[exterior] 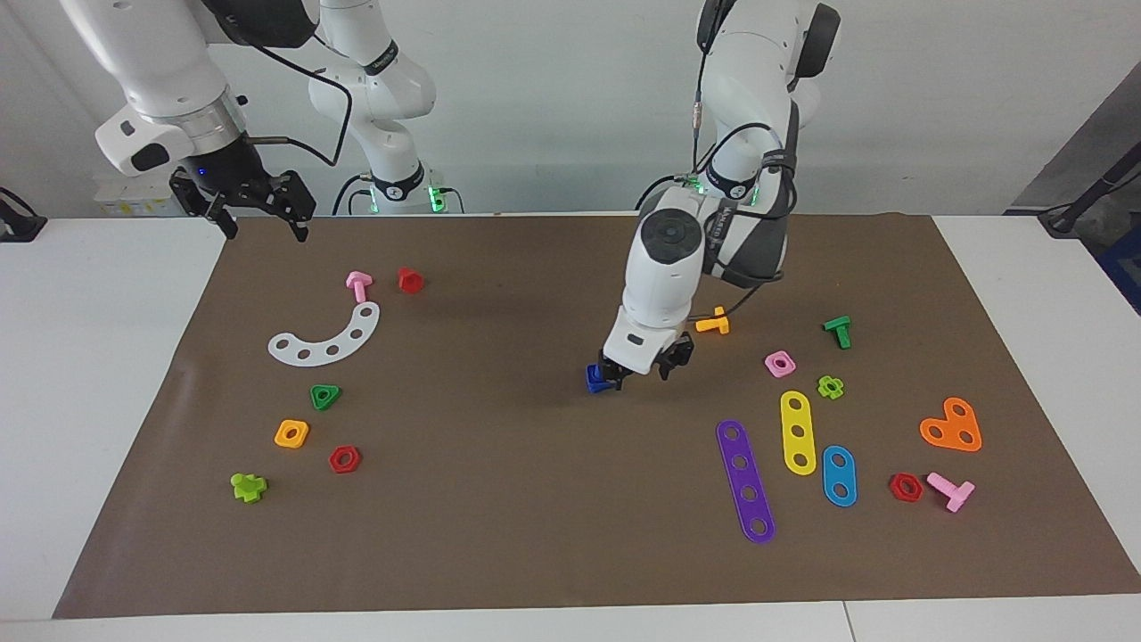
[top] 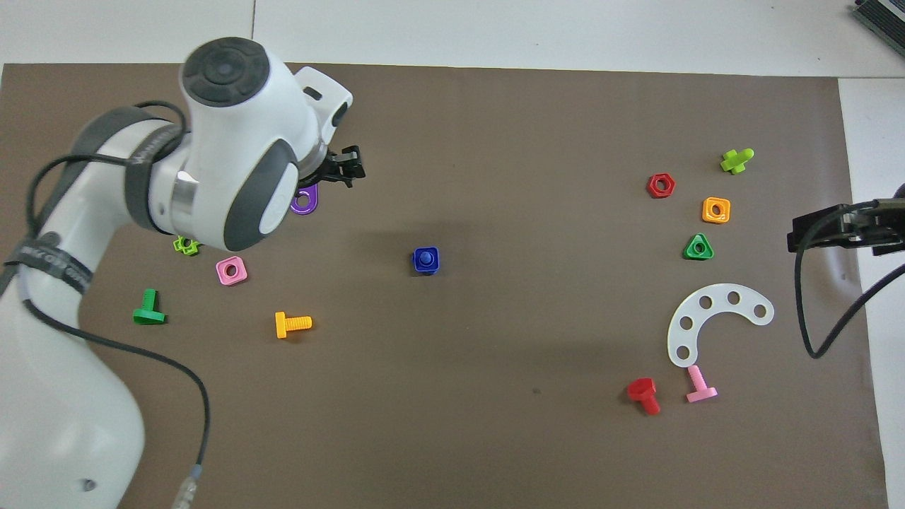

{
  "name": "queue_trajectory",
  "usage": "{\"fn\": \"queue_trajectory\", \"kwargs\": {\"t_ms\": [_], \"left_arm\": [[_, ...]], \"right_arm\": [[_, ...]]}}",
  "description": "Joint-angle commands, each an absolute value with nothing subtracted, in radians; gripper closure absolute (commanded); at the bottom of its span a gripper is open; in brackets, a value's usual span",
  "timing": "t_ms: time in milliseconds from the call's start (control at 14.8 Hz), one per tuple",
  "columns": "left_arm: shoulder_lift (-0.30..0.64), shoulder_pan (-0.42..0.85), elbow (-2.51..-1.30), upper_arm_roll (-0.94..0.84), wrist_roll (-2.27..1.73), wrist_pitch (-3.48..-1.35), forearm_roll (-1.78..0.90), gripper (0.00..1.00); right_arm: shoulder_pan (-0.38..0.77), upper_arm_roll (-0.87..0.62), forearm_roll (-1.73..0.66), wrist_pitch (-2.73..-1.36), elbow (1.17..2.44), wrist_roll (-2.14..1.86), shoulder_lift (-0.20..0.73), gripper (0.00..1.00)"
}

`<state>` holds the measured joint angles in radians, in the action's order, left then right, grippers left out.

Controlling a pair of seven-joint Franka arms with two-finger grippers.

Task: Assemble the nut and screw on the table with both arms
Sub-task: 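Open the left gripper and lift it away from the screw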

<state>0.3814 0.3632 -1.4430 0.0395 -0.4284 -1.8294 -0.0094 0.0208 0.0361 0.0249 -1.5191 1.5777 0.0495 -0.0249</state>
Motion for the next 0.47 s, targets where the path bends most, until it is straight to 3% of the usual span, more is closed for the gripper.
{"fn": "queue_trajectory", "kwargs": {"t_ms": [0, 406], "left_arm": [[0.284, 0.272, -1.498, 0.038, -0.24, -1.743, -0.032, 0.17], [0.189, 0.097, -1.548, 0.04, 0.102, -1.609, -0.031, 0.17]], "right_arm": [[0.018, 0.037, 0.011, -1.503, 1.575, 0.021, -0.028, 0.0], [0.018, 0.037, 0.012, -1.503, 1.575, 0.021, -0.028, 0.0]]}}
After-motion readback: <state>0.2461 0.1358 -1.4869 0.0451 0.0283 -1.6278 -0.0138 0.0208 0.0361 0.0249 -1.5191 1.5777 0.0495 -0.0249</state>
